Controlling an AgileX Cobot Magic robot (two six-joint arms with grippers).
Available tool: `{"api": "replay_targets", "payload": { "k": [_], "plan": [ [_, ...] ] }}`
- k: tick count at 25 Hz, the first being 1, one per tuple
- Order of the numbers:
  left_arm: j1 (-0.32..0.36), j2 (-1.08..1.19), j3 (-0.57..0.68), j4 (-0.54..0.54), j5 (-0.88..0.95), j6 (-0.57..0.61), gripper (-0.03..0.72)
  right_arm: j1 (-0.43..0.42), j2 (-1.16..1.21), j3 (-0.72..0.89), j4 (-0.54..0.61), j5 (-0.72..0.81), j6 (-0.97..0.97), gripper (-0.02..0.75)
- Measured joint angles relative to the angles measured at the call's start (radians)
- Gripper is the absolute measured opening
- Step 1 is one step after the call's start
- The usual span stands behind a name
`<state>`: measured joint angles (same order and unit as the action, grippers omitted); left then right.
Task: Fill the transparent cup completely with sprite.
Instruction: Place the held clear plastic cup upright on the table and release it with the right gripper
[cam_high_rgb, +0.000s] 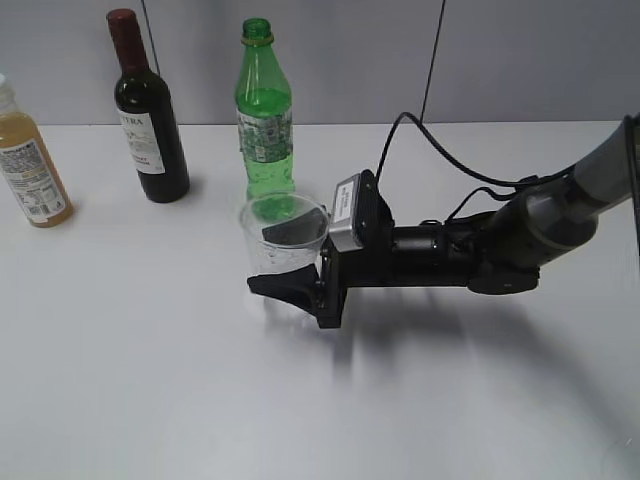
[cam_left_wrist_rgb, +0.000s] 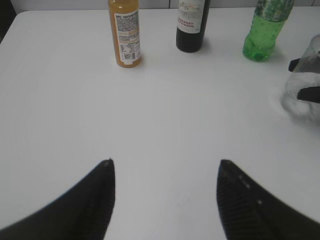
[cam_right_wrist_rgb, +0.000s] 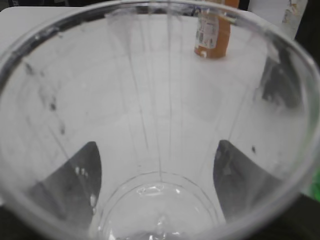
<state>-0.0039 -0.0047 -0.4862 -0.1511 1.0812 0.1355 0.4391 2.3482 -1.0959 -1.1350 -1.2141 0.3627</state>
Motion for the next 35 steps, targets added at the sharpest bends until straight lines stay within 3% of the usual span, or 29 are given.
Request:
{"api": "replay_targets", "payload": {
  "k": [19,26,35],
  "plan": [
    [0.000,0.000,0.000,0.000,0.000,0.000,0.490,0.009,0.091,-0.078,-0.087,0.001,0.042,0.526],
    [0.000,0.000,0.000,0.000,0.000,0.000,0.490,0.009,0.101,-0.078,-0.098,0.000,0.079,0.641],
    [0.000,0.000,0.000,0.000,0.000,0.000,0.490,-0.010,0.101,-0.078,-0.191,0.000,0.091,0.656]
  ]
}}
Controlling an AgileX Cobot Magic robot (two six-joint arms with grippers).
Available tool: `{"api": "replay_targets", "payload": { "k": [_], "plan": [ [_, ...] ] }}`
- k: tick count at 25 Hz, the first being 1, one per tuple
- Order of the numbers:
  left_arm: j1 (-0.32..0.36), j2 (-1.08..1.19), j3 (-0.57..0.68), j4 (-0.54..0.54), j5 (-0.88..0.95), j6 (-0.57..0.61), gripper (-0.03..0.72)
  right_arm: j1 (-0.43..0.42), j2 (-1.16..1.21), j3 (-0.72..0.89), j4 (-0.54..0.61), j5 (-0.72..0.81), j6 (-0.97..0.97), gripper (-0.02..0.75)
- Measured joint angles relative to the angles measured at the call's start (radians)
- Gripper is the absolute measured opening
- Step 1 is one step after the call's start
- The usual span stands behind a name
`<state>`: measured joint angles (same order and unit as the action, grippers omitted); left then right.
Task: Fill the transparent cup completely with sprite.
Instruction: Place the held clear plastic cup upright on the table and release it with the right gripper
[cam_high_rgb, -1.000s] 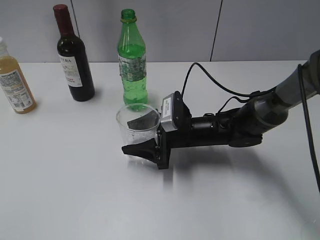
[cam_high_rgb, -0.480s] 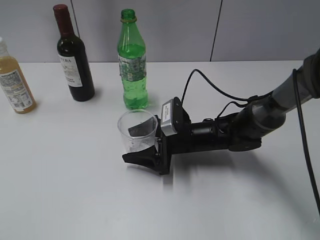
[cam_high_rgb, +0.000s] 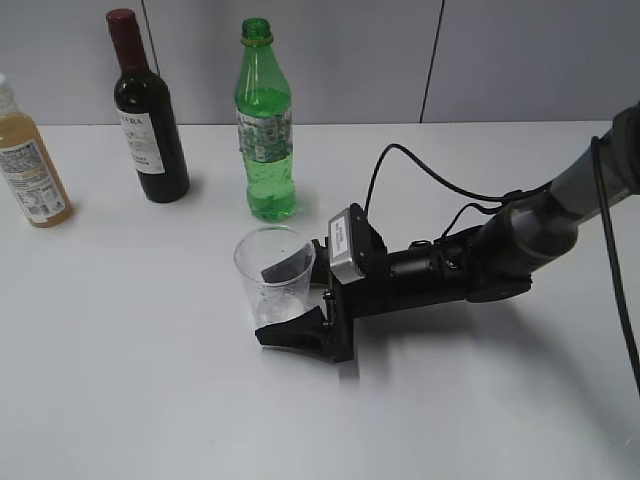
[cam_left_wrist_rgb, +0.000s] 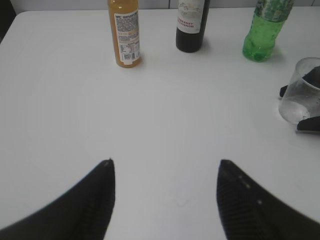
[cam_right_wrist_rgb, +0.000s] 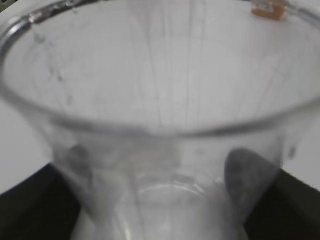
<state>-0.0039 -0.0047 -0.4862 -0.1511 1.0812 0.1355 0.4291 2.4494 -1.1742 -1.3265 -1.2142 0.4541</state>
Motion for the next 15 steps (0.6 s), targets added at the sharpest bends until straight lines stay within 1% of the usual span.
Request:
{"api": "replay_targets", "payload": {
  "k": [6,15],
  "plan": [
    [0.000,0.000,0.000,0.000,0.000,0.000,0.490,-0.054,-0.006,0.042,-0.009,0.009,0.002,0.657],
    [0.000,0.000,0.000,0.000,0.000,0.000,0.490,-0.158,-0.074,0.175,-0.013,0.015,-0.018,0.657]
  ]
}}
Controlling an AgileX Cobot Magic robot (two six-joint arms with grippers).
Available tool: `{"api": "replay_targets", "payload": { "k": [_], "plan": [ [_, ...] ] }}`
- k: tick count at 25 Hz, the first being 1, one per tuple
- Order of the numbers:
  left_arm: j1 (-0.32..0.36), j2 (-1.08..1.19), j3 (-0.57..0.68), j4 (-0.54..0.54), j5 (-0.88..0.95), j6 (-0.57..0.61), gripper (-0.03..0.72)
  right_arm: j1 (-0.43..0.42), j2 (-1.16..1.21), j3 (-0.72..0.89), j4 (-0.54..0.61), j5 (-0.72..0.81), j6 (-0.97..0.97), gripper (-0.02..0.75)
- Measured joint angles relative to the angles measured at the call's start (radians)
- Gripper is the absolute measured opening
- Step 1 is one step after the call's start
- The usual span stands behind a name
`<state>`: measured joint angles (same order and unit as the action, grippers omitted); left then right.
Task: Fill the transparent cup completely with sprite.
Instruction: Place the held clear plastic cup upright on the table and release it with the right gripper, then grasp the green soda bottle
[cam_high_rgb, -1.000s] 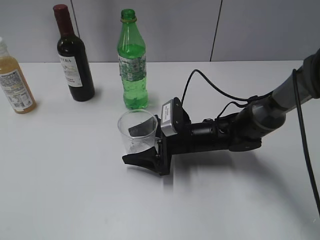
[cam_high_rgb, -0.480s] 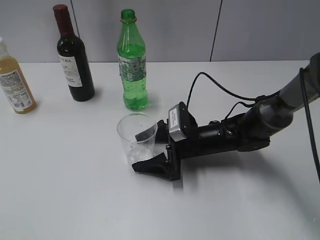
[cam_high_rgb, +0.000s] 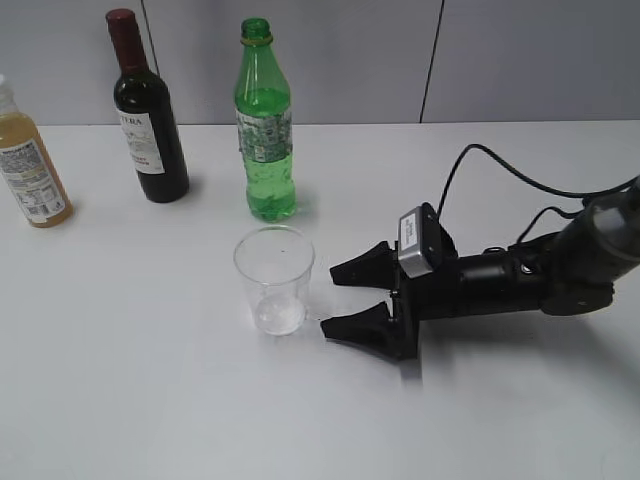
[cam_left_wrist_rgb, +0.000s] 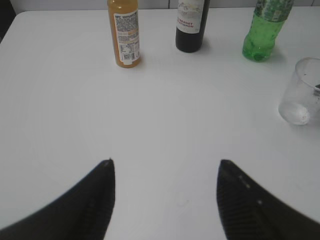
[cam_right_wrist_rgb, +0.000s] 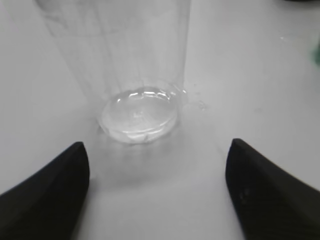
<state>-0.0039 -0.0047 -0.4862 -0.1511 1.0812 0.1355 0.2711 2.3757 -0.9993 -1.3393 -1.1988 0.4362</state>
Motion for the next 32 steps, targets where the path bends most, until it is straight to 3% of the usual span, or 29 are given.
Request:
{"api": "replay_targets", "payload": {
  "k": [12,20,28,32],
  "plan": [
    [0.000,0.000,0.000,0.000,0.000,0.000,0.490,-0.177,-0.218,0.149,0.050,0.109,-0.022,0.657],
    [0.000,0.000,0.000,0.000,0.000,0.000,0.490,-0.244,-0.370,0.152,0.320,0.287,-0.022,0.657],
    [0.000,0.000,0.000,0.000,0.000,0.000,0.490,-0.246,-0.489,0.153,0.695,0.702,-0.023,0.653],
    [0.000,0.000,0.000,0.000,0.000,0.000,0.490,-0.246,-0.546,0.126,0.748,0.926,-0.009,0.646]
  ]
}}
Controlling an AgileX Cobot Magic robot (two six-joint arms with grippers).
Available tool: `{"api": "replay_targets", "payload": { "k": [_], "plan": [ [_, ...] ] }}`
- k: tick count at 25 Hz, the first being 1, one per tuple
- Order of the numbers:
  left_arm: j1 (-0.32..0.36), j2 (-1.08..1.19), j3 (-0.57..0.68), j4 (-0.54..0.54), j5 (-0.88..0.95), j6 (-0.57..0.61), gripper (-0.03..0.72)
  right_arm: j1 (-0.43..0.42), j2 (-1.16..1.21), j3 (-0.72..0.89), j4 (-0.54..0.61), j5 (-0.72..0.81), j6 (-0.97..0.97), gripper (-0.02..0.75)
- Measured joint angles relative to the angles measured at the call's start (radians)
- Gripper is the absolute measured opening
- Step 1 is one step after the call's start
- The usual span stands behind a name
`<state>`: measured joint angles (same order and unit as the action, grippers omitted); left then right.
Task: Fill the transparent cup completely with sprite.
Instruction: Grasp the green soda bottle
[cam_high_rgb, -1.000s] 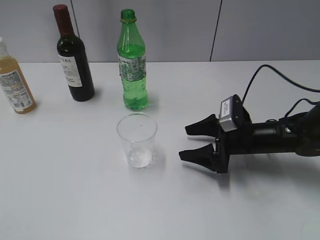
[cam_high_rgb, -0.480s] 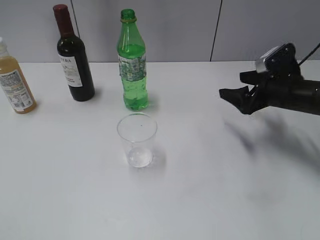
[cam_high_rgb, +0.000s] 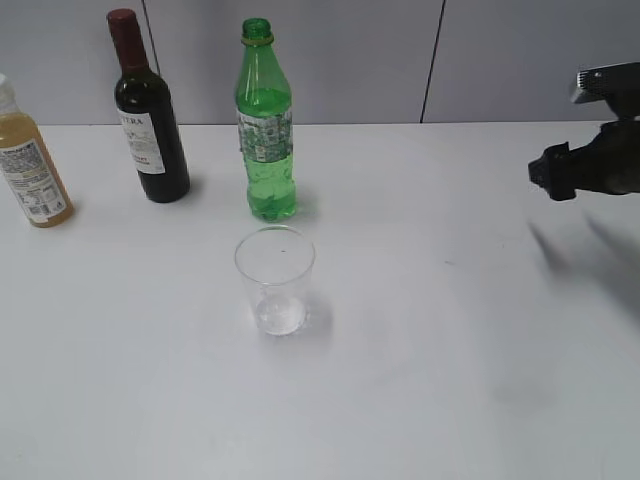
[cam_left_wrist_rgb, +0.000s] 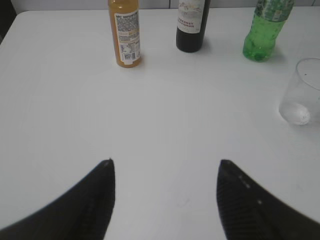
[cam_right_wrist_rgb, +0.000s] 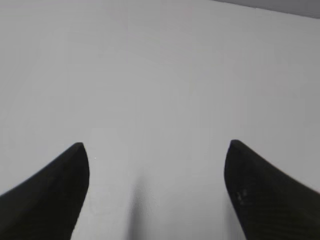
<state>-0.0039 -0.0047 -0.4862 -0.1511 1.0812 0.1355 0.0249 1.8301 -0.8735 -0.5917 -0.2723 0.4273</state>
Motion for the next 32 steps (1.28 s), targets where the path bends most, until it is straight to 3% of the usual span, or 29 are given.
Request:
{"api": "replay_targets", "payload": {
  "k": [5,11,14,24,32],
  "plan": [
    [0.000,0.000,0.000,0.000,0.000,0.000,0.490,0.004,-0.048,-0.078,0.099,0.309,-0.004,0.638],
    [0.000,0.000,0.000,0.000,0.000,0.000,0.490,0.035,-0.090,-0.194,0.503,0.610,-0.397,0.624],
    [0.000,0.000,0.000,0.000,0.000,0.000,0.490,0.038,-0.093,-0.284,0.614,0.778,-0.483,0.620],
    [0.000,0.000,0.000,0.000,0.000,0.000,0.490,0.039,-0.127,-0.524,0.643,1.350,-0.504,0.592],
    [0.000,0.000,0.000,0.000,0.000,0.000,0.490,0.039,-0.371,-0.465,0.641,1.402,-0.505,0.589]
  ]
}}
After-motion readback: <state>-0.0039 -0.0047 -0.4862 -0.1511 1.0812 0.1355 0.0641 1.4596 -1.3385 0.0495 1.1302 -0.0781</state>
